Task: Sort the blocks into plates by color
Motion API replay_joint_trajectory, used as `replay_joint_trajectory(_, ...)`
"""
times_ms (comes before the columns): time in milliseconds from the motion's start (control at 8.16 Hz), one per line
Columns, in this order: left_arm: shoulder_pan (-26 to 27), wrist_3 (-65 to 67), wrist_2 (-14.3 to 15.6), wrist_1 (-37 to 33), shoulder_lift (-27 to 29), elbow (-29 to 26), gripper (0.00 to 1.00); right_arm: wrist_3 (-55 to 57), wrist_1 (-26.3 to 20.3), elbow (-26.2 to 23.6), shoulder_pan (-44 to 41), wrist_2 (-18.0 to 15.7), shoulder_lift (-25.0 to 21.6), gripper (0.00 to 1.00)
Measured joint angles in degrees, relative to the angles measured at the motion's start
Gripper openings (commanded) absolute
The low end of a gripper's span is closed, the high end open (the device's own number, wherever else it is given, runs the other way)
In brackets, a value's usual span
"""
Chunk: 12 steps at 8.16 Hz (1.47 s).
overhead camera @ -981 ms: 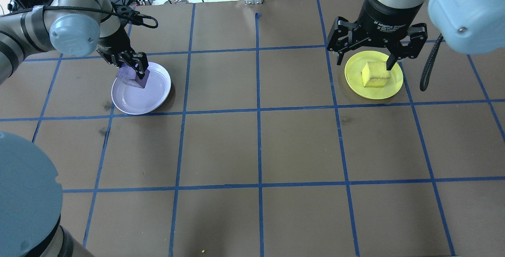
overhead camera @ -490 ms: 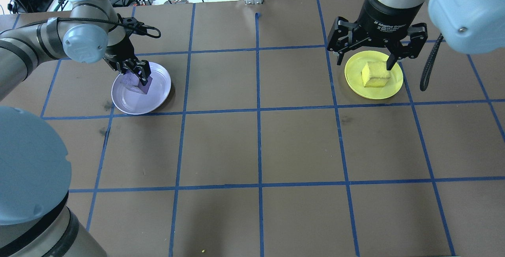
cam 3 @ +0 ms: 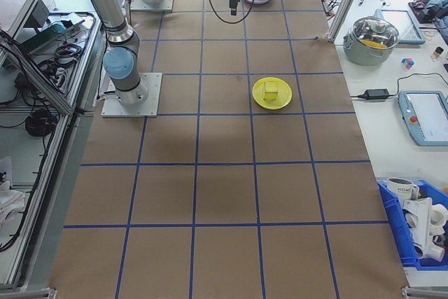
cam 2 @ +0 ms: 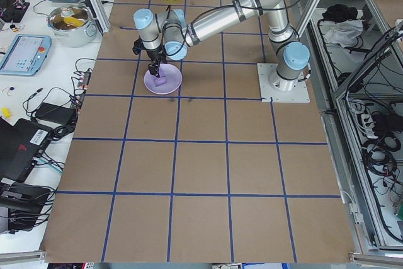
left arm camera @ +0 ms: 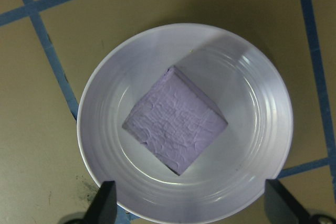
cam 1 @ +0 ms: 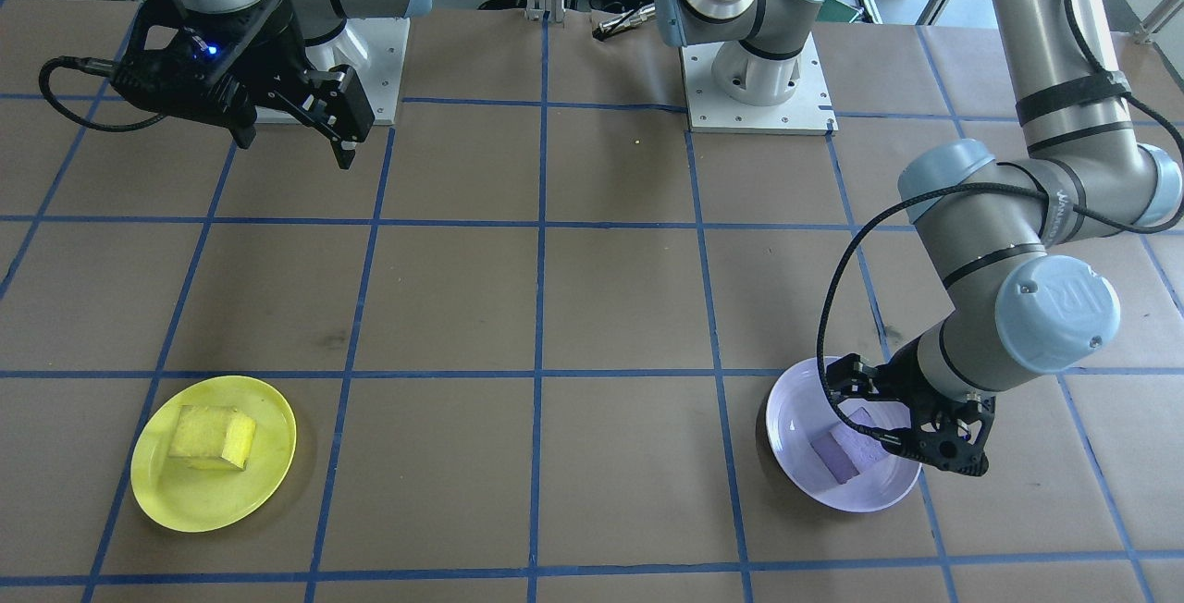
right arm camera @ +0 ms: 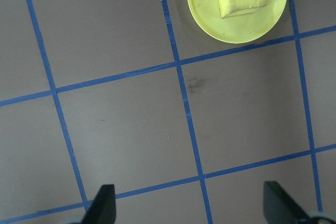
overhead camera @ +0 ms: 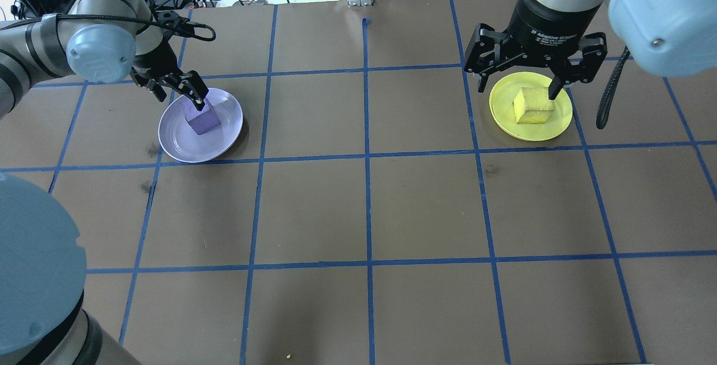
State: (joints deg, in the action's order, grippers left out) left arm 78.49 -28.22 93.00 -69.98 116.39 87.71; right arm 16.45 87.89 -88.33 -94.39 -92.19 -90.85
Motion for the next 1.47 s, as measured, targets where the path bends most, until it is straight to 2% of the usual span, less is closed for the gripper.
replay_joint_trajectory(368, 1.6, 9.5, -0.5, -5.2, -8.2, 0.4, 1.00, -0.1, 0.0, 0.0, 0.0, -0.1, 0.0, 1.00)
replay_joint_trajectory(858, 8.4, 23.7, -1.0, -13.9, -18.5, 0.4, 1.00, -0.2, -0.8, 0.0, 0.0, 0.2, 0.1, 1.00)
replay_joint_trajectory(1471, 10.0, 24.9, -0.8, -15.4, -21.8, 0.2, 1.00, -0.1, -0.8, 0.0, 0.0, 0.1, 0.0, 1.00)
